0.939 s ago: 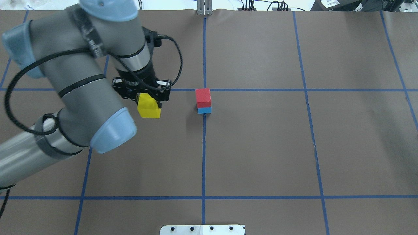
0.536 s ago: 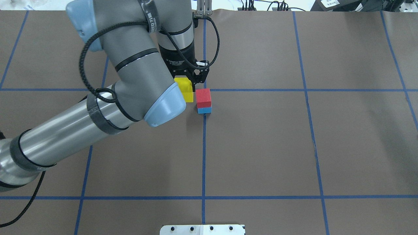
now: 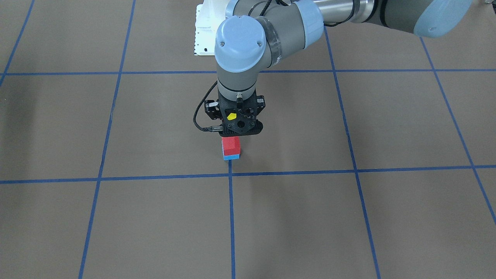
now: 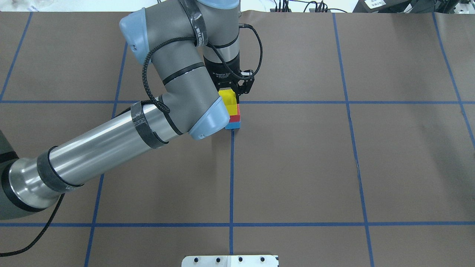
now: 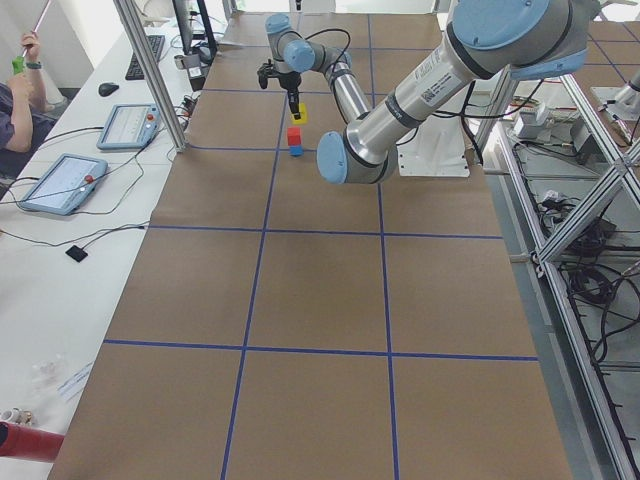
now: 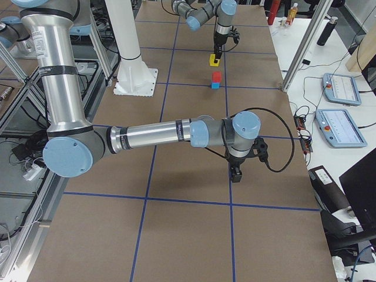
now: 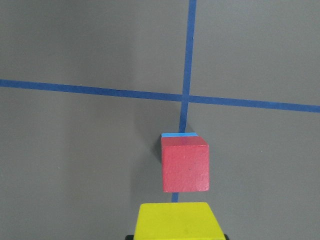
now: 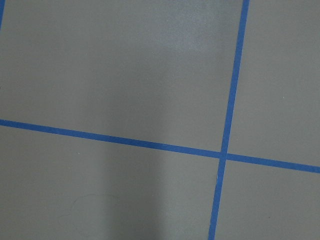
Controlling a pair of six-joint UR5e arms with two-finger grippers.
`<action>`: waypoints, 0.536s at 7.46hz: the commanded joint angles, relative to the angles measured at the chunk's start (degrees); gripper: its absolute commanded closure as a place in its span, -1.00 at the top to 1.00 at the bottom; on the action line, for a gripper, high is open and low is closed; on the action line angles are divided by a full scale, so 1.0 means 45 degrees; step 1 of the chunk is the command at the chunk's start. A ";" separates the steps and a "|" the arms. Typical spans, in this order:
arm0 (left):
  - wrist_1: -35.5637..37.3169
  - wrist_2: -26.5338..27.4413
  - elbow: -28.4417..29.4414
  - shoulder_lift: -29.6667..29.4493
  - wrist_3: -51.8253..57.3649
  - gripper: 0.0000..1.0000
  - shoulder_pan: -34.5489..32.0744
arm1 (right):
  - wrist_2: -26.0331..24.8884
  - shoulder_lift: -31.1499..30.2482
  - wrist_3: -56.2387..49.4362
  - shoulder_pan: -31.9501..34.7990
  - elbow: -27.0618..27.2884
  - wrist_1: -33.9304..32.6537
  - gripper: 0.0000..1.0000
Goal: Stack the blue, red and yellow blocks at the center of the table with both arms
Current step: 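Lower the yellow cube onto the red cube and open the left gripper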
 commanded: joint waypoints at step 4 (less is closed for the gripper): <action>-0.0527 0.0155 0.1459 -0.0659 -0.0042 -1.00 0.0144 | -0.0023 -0.0001 0.0000 0.0001 -0.0018 0.0003 0.99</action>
